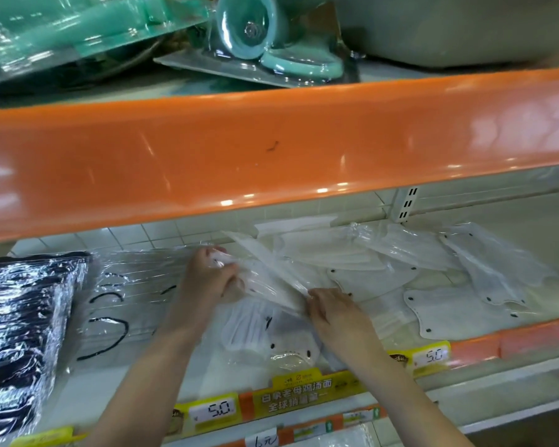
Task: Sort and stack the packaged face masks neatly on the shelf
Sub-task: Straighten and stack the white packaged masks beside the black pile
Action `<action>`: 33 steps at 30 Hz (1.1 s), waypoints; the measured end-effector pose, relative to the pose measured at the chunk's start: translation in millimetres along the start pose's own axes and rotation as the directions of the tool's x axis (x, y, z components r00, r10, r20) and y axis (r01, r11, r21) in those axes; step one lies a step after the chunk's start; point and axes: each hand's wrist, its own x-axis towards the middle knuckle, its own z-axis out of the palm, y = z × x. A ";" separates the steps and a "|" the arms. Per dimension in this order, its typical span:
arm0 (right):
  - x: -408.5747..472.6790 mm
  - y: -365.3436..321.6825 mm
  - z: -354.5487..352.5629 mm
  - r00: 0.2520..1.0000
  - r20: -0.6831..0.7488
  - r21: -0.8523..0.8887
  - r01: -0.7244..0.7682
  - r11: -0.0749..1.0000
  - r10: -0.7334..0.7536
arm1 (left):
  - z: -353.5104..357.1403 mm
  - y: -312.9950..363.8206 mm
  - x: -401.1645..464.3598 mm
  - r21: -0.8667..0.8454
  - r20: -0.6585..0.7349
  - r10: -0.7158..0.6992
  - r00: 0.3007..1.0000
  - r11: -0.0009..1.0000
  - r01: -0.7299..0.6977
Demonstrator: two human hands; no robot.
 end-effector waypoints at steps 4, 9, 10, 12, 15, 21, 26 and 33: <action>-8.5 -27.9 -15.8 0.990 0.049 0.185 0.118 0.976 -0.130 | -17.7 26.6 -2.2 -0.109 -0.045 0.052 0.998 0.992 -0.057; -7.6 -67.6 -20.0 0.991 -0.072 0.451 0.134 0.882 -0.114 | -0.2 47.3 -25.1 -0.160 0.161 0.104 0.981 0.984 -0.079; -5.1 -73.7 -19.5 0.997 -0.072 0.591 0.053 0.805 -0.013 | 5.4 49.4 -28.4 -0.186 0.226 0.115 0.967 0.980 -0.073; 0.3 -78.6 -19.5 0.981 -0.039 0.813 -0.080 0.577 0.190 | 17.6 48.6 -33.4 -0.098 0.337 0.186 0.923 0.982 -0.162; 3.8 -73.9 -19.9 0.952 0.055 0.950 -0.143 0.278 0.302 | 28.0 22.8 -29.4 0.194 0.377 0.302 0.876 0.899 -0.393; -4.2 -57.7 -10.3 0.891 0.068 0.946 -0.200 0.255 0.449 | 42.7 -52.1 -22.6 0.656 0.522 0.246 0.817 0.496 -0.569; -12.8 -41.5 -5.0 0.851 -0.172 0.805 -0.169 0.569 0.496 | 47.6 -83.5 -25.9 0.650 0.498 0.347 0.795 0.457 -0.607; -22.7 10.5 -0.3 0.900 -0.307 -0.238 0.243 0.940 -0.310 | 47.0 -77.6 -24.5 0.683 0.458 0.289 0.841 0.490 -0.541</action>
